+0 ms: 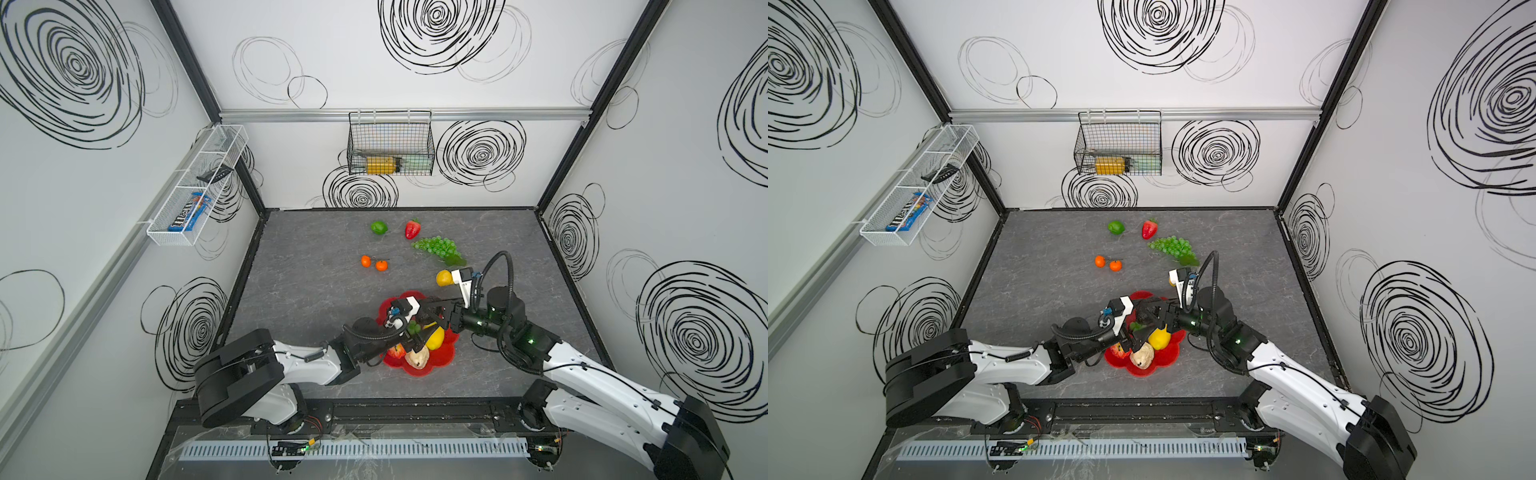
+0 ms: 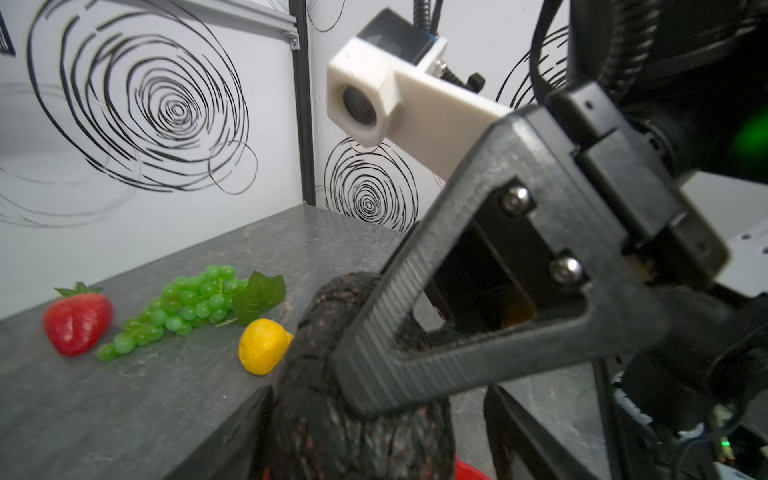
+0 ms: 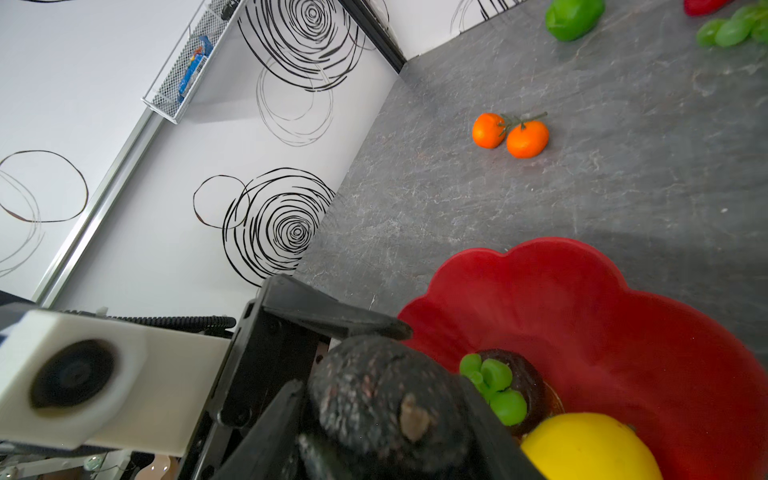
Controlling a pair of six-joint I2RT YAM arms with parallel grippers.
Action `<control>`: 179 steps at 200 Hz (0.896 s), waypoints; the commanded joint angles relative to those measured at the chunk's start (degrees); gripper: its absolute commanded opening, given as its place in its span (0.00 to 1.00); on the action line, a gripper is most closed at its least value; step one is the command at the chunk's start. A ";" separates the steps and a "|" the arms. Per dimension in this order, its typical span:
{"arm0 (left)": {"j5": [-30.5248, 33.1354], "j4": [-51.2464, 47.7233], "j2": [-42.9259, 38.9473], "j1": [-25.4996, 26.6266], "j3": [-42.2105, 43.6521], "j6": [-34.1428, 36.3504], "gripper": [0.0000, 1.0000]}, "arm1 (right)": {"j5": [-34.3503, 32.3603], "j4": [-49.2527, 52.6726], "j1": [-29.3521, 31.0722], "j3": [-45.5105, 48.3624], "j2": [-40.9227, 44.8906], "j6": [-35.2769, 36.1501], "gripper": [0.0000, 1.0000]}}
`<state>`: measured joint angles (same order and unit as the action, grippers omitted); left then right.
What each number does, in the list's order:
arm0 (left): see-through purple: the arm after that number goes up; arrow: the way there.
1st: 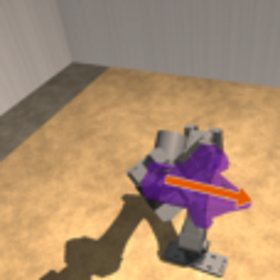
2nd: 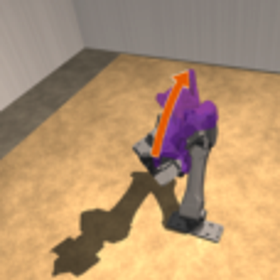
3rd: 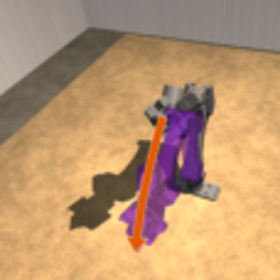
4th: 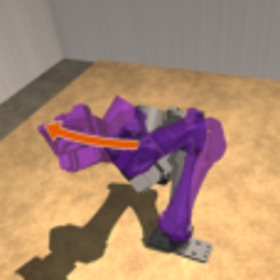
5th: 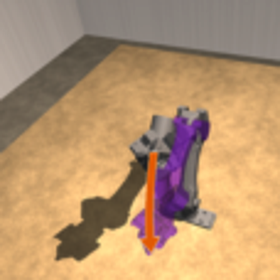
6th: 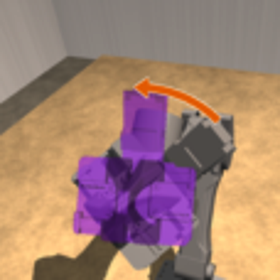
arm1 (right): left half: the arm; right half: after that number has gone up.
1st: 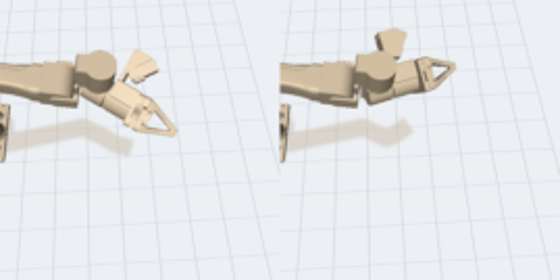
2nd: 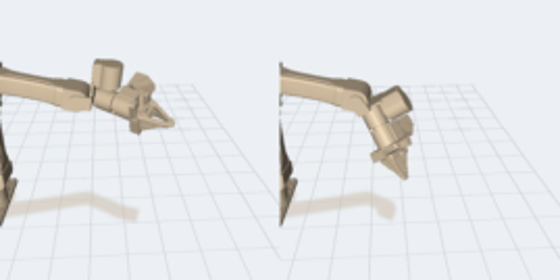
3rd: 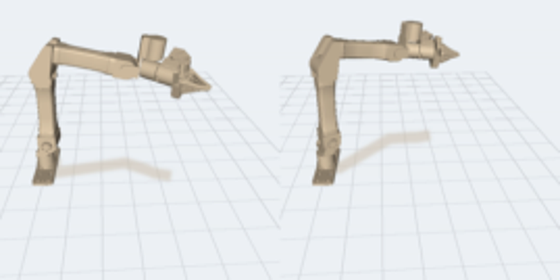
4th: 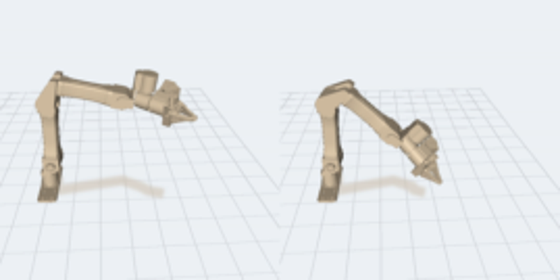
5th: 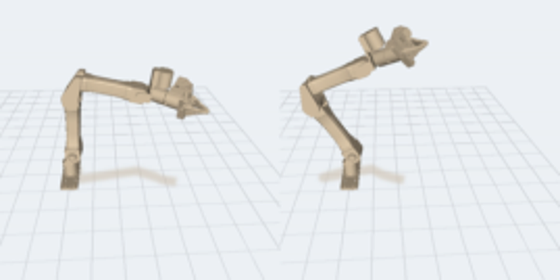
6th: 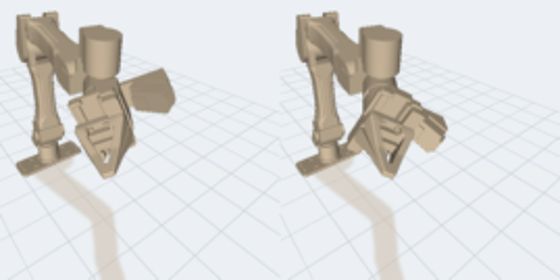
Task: Place and organize the fake fruits in the fruit bowl
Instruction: 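Grasp the avocado with the right gripper while the left gripper holds it, then open the left gripper and withdraw while the right gripper lifts the avocado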
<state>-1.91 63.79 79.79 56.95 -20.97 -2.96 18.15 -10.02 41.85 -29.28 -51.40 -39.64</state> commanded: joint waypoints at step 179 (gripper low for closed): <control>31.40 -45.91 -46.58 -23.76 11.15 -16.08 0.96 | -20.25 4.18 14.40 -16.90 -26.73 27.19 0.45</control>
<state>23.68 19.81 36.25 34.94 -10.44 -17.23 0.32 -7.05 53.87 -42.44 -74.76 -17.41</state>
